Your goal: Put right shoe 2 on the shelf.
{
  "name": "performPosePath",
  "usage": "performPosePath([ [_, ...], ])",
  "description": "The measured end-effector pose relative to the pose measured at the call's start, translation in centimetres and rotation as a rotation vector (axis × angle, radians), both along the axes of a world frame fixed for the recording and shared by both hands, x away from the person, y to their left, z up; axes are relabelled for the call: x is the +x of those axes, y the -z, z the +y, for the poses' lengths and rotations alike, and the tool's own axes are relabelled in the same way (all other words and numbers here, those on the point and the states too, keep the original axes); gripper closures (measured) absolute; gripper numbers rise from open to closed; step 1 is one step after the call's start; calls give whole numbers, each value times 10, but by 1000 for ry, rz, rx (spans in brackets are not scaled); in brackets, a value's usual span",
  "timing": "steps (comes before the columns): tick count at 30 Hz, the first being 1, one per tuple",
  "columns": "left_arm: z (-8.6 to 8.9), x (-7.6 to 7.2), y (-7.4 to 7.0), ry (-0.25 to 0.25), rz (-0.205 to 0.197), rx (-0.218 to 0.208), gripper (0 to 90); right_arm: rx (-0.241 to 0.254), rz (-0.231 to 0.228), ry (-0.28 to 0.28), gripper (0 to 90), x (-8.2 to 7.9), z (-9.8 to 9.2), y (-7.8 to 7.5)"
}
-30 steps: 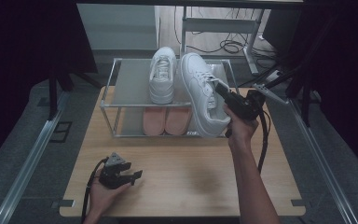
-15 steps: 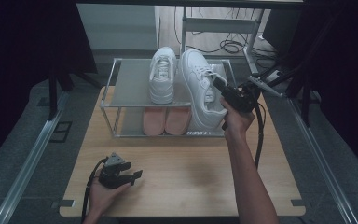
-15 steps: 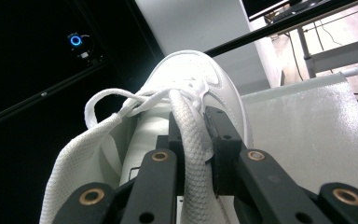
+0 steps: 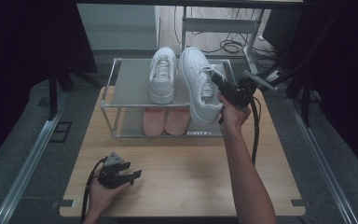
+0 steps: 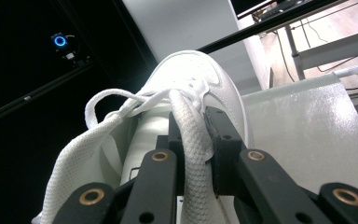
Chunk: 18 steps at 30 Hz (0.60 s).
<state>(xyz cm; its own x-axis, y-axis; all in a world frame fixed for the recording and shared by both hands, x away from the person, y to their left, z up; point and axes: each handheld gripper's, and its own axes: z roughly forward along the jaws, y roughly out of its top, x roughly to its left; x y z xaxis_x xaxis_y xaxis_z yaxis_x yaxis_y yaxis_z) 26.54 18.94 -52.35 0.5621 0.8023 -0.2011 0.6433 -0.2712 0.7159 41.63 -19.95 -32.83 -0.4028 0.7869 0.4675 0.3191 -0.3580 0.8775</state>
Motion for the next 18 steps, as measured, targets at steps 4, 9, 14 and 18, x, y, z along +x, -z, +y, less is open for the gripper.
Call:
performPosePath([
  [4, 1, 0, 0, -3, -2, -1, 383, -13, 7, 13, 812, 7, 3, -2],
  [9, 0, 0, 0, -1, -1, 1, 383, -19, 29, 22, 812, 19, 10, -4],
  [14, 2, 1, 1, -6, -2, -5, 383, -24, 36, 35, 812, 31, 17, -7],
  [18, 3, 1, 1, -8, -1, -7, 383, -27, 54, 54, 811, 42, 24, -9],
])
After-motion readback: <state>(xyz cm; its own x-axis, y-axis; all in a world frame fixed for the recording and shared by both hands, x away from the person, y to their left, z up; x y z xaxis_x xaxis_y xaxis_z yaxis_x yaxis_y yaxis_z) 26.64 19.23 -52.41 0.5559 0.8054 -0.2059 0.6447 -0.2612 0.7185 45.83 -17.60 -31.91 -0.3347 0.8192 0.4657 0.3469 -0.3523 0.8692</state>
